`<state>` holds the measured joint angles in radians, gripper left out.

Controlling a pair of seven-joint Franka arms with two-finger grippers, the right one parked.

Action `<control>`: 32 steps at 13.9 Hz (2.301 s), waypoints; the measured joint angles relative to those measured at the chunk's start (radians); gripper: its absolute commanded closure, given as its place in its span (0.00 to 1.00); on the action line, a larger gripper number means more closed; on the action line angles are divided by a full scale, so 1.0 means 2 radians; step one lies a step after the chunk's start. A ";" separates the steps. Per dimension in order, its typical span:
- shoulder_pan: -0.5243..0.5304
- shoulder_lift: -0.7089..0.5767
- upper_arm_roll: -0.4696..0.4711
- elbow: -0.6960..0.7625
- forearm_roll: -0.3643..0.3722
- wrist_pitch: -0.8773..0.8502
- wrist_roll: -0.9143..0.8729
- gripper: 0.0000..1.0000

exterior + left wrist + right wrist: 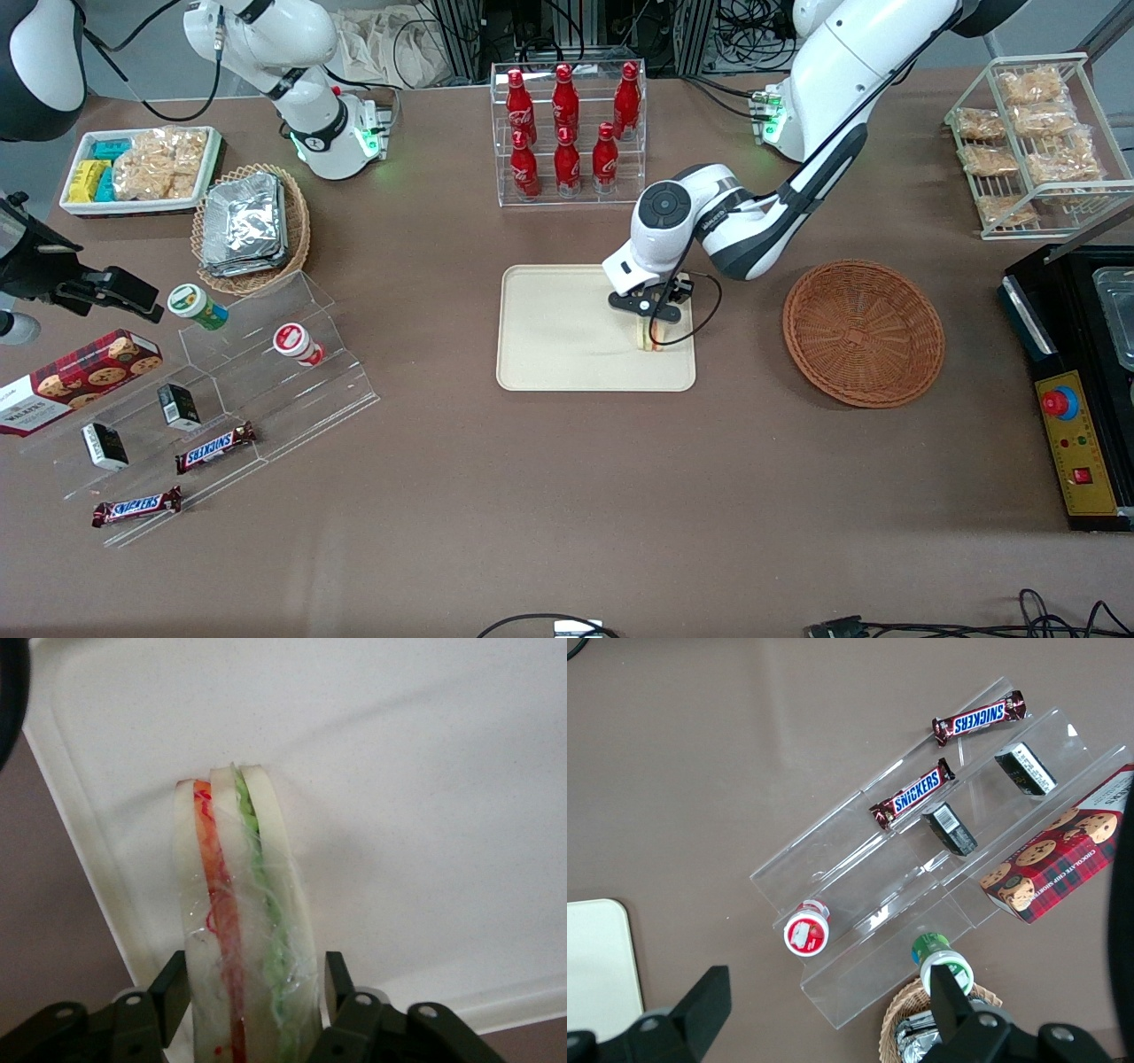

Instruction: Place sandwich from basket to tray

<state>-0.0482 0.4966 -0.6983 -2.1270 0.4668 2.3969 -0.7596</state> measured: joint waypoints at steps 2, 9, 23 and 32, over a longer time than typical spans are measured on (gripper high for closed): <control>0.001 0.000 0.001 0.009 0.000 -0.008 -0.002 0.00; 0.010 -0.003 0.002 0.142 -0.024 -0.134 -0.008 0.00; 0.136 -0.064 0.001 0.245 -0.083 -0.263 -0.006 0.00; 0.183 -0.132 0.056 0.266 -0.185 -0.329 0.148 0.00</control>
<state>0.3175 0.2317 -0.5861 -1.5954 0.0966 1.7394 -0.4627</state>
